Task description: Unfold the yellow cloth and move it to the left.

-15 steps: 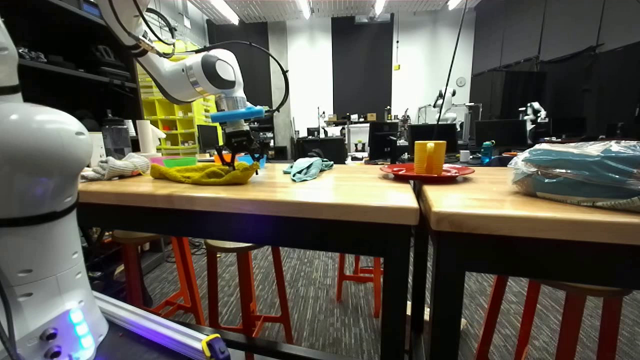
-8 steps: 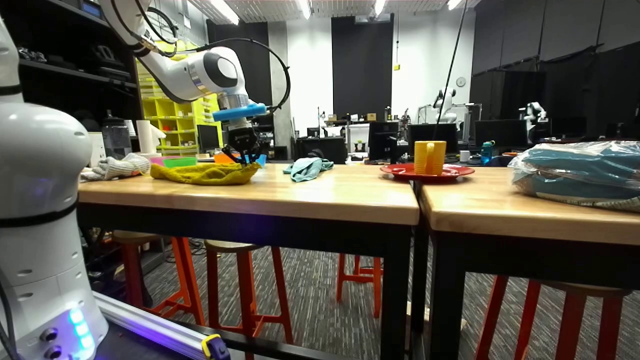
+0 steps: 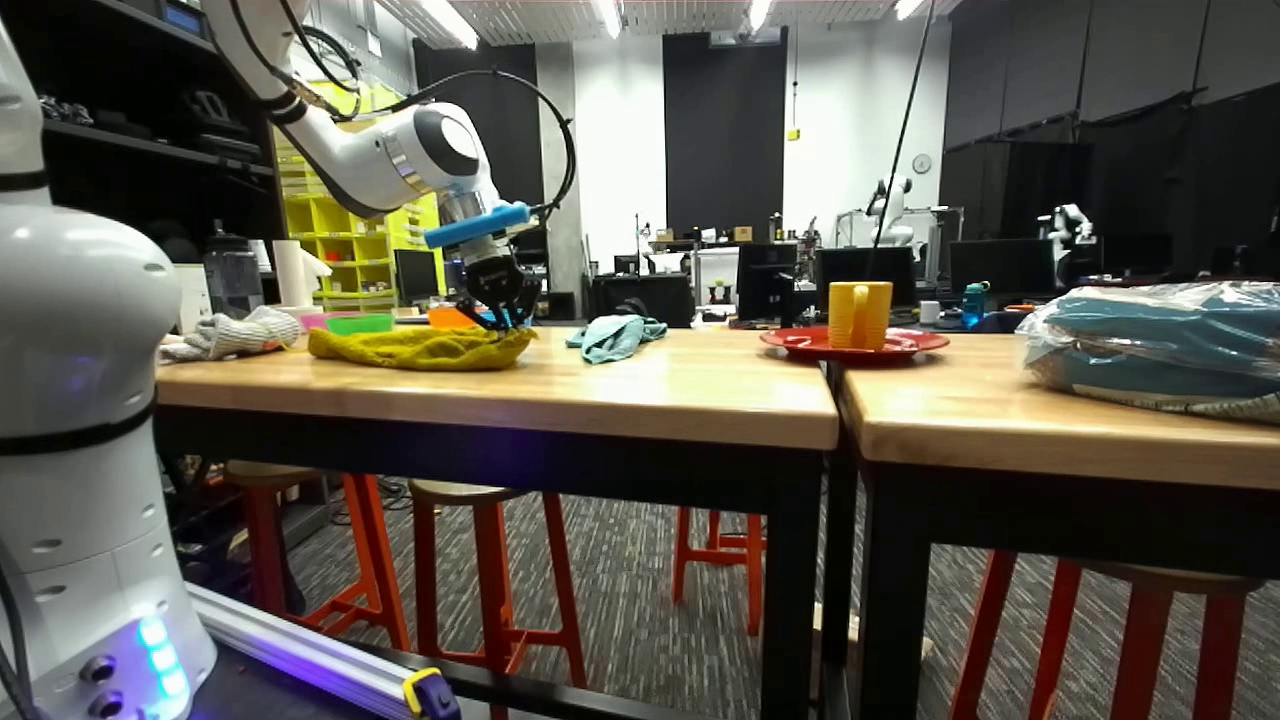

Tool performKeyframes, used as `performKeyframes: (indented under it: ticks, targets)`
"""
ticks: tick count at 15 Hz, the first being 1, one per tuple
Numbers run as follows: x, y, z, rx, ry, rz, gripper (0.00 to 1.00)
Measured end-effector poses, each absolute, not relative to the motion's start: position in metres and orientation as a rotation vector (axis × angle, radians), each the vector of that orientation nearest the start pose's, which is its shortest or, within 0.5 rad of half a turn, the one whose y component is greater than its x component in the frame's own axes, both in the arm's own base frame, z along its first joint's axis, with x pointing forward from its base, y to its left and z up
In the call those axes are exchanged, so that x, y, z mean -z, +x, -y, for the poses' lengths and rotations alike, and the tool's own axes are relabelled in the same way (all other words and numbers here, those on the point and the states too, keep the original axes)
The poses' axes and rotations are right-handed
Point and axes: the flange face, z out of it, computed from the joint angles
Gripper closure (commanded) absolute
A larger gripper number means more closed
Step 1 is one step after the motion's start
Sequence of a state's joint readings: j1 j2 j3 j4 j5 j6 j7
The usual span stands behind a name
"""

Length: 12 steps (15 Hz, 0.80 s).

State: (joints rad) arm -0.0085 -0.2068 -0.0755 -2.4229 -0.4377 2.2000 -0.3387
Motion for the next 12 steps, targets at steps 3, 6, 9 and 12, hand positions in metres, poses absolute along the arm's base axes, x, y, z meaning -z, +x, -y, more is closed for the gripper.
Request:
performKeyframes:
  ticks: [3, 6, 9, 12]
  targets:
    - [-0.378, 0.456, 0.049, -0.212, -3.436, 0.75, 0.99]
    - [-0.372, 0.454, 0.039, -0.272, -3.536, 0.571, 0.7]
    - [-0.371, 0.455, 0.03, -0.301, -3.59, 0.447, 0.53]
    - [-0.376, 0.459, 0.029, -0.278, -3.591, 0.402, 0.33]
